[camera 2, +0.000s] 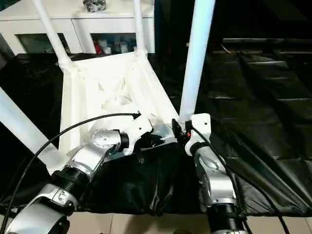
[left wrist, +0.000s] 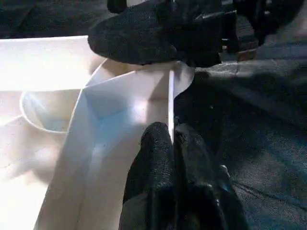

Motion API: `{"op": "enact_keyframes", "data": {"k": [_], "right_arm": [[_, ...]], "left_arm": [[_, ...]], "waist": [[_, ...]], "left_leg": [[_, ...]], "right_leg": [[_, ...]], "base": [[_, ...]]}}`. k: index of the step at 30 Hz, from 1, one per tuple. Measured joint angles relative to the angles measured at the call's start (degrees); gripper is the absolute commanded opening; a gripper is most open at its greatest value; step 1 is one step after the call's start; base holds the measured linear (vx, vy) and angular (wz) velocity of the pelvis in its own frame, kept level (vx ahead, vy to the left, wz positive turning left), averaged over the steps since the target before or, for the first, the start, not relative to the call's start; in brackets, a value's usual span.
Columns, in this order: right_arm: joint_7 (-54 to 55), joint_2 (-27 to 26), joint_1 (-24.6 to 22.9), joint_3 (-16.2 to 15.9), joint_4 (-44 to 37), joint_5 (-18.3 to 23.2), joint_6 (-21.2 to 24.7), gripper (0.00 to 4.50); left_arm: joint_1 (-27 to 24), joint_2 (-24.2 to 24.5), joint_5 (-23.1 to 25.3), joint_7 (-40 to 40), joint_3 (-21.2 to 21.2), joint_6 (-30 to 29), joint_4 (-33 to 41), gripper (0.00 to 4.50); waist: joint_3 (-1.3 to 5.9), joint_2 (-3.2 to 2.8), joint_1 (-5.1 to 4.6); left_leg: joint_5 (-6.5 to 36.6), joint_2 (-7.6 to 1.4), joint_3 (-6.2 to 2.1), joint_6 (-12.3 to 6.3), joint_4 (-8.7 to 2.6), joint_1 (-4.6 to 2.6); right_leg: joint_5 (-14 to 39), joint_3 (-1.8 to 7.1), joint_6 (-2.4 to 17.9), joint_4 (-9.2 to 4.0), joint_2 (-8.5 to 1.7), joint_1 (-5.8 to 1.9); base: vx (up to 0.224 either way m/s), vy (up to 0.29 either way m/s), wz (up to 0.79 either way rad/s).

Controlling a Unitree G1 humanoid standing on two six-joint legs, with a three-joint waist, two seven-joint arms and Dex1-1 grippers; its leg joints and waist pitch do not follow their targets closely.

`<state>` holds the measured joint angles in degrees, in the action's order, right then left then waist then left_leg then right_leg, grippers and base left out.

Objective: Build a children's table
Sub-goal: Rotate leg to tighten

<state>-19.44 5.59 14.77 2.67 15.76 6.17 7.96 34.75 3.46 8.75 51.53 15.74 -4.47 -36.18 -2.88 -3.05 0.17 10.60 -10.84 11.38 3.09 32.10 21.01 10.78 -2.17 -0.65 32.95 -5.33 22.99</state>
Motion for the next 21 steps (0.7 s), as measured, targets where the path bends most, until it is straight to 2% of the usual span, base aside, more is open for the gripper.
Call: {"op": "enact_keyframes", "data": {"k": [5,11,13,18,21], "right_arm": [[-12.0,6.5,-2.4,-2.7,-3.6,2.4,0.9,3.68],[-24.3,12.9,-4.5,-5.3,-6.9,5.6,2.3,3.68],[-30.9,16.8,-5.7,-6.4,-9.0,7.7,4.2,3.68],[-41.1,22.5,-6.2,-8.6,-11.3,10.2,7.4,3.68],[-44.9,24.2,-6.2,-9.3,-11.9,11.6,9.1,3.35]], "left_arm": [[-0.2,2.9,-1.3,6.3,0.7,3.2,0.4,0.00],[0.0,6.4,-3.8,15.9,1.0,5.2,0.2,0.00],[0.3,8.0,-4.8,19.9,1.5,6.3,-0.1,0.00],[0.8,9.5,-5.9,25.9,2.4,7.8,-0.7,0.00],[0.8,10.0,-6.5,28.4,2.9,8.2,-0.9,0.00]], "waist": [[-0.04,-0.15,0.44],[-0.12,-0.29,1.55],[-0.25,-0.12,2.10],[-0.40,0.09,3.13],[-0.42,0.11,3.48]], "left_leg": [[0.0,-0.09,-0.06,-0.07,-0.37,0.00],[-0.2,-0.16,-0.06,-0.26,-0.37,0.04],[-0.2,-0.15,-0.08,-0.26,-0.25,0.03],[-0.1,-0.12,0.02,-0.28,0.04,0.14],[-0.1,-0.13,0.02,-0.28,0.07,0.15]], "right_leg": [[0.0,-0.20,0.1,0.08,0.07,0.05],[0.0,-0.28,0.0,0.09,0.09,0.16],[0.0,-0.30,0.1,0.08,0.06,0.17],[0.0,-0.15,0.1,0.08,-0.02,0.15],[0.0,-0.16,0.1,0.12,-0.02,0.15]], "base": [[0.000,0.000,0.00],[0.000,0.000,0.00],[0.000,0.000,0.00],[0.000,0.000,0.00],[0.000,0.000,0.00]]}}
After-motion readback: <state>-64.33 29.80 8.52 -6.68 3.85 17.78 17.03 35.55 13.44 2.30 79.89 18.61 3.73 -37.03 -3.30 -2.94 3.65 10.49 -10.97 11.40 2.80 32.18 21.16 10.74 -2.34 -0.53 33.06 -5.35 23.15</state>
